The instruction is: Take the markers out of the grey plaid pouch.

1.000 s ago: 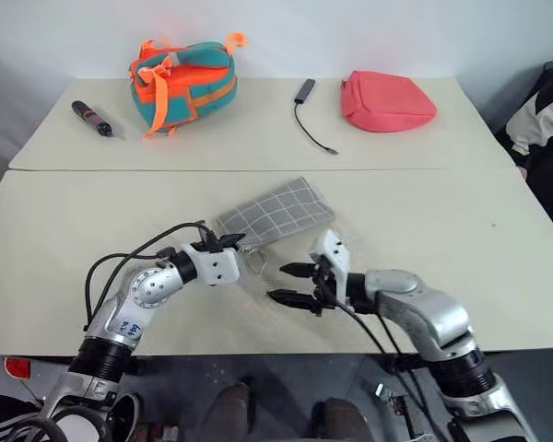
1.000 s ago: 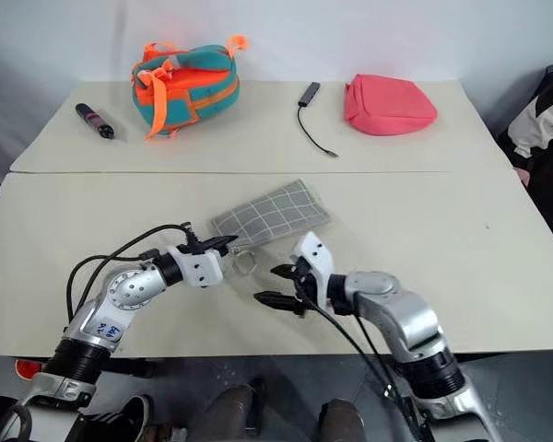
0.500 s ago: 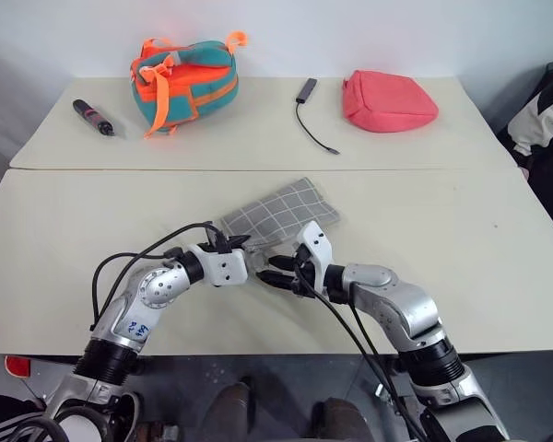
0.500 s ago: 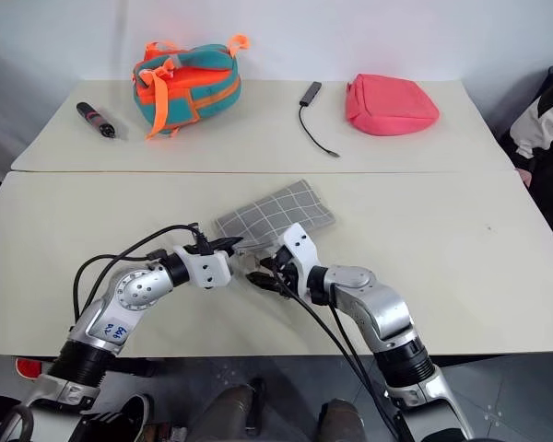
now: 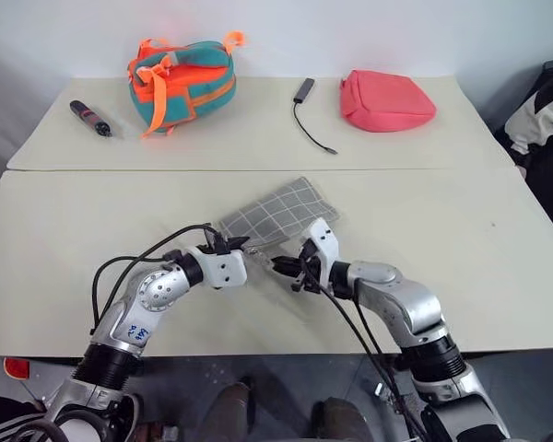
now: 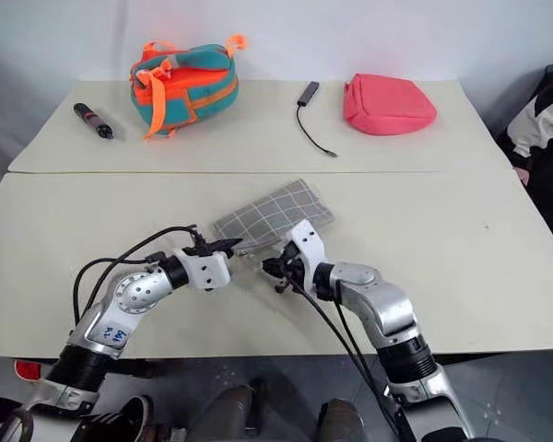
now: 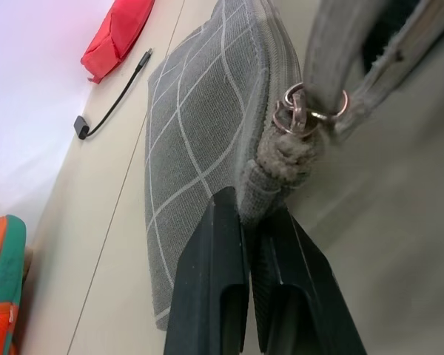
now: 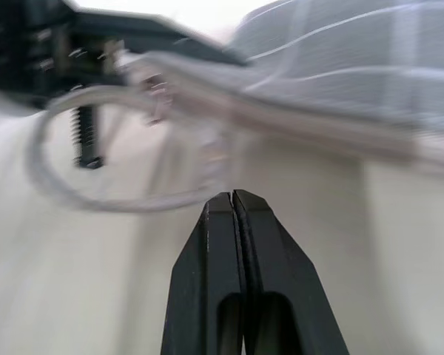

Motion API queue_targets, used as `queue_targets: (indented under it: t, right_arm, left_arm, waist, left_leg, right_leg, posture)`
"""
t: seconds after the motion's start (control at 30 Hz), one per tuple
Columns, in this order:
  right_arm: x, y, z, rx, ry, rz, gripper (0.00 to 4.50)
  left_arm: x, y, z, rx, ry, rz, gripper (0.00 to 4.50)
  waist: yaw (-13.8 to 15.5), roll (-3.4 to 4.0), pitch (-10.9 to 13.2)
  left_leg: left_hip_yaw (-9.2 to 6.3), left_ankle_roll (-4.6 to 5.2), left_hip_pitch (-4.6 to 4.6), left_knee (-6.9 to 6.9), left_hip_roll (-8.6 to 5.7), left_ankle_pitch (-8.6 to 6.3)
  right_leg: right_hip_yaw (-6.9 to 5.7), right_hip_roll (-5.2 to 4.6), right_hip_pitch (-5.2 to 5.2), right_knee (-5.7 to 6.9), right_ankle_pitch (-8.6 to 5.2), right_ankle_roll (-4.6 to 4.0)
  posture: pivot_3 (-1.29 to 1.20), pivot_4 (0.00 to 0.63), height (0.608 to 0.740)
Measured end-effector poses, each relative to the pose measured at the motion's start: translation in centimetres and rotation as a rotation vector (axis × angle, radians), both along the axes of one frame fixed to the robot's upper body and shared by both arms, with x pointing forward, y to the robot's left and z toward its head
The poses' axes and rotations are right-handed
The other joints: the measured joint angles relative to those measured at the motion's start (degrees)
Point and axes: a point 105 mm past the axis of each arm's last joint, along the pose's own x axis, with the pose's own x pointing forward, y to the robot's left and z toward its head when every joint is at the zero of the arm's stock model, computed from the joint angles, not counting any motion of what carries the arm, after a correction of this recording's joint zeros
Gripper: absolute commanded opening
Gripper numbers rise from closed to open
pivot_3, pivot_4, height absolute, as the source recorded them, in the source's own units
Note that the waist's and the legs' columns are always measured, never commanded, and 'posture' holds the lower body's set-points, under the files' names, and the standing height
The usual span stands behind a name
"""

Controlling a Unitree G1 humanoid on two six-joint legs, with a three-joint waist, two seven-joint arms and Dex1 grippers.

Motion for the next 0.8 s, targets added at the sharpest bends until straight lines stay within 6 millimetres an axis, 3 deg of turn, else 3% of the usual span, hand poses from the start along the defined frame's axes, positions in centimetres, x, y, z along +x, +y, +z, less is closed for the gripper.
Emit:
queue_targets:
  t: [0.27,0.4,0.67,0.8]
  right_arm:
    - [1.5,-2.3,0.7,-0.011,-0.036,-0.055,0.05]
    - [0.7,-2.3,0.7,-0.006,-0.025,-0.002,0.95]
    - [-2.2,-0.4,1.9,0.087,0.092,0.128,3.75]
    - [-2.7,-0.1,2.4,0.097,0.101,0.140,3.75]
  left_arm:
    - [-0.3,0.6,-0.1,-0.029,0.016,0.017,0.00]
    - [-0.1,0.5,0.0,-0.055,0.033,0.032,0.00]
    - [0.1,-0.4,0.1,0.005,0.009,0.004,0.00]
    - [0.2,-1.0,0.2,0.045,-0.014,-0.015,0.00]
  waist:
    - [-0.2,0.00,0.0]
    - [-0.1,0.00,0.0]
    - [0.1,-0.01,0.0]
    - [0.1,-0.01,0.0]
  left_leg:
    - [0.05,0.00,0.00,-0.01,0.05,0.00]
    - [0.05,0.00,0.00,-0.01,0.06,0.00]
    - [0.04,0.00,-0.02,-0.01,0.06,0.00]
    - [0.05,0.00,-0.02,-0.01,0.05,-0.01]
  right_leg:
    - [0.00,0.02,0.00,0.00,0.00,0.00]
    - [0.00,0.02,0.00,0.00,0.00,0.00]
    - [0.01,0.03,0.00,0.00,0.01,-0.01]
    - [0.01,0.02,0.00,-0.04,0.01,-0.01]
  posture:
    - [0.00,0.150,0.740]
    - [0.00,0.150,0.740]
    - [0.00,0.150,0.740]
    - [0.00,0.150,0.740]
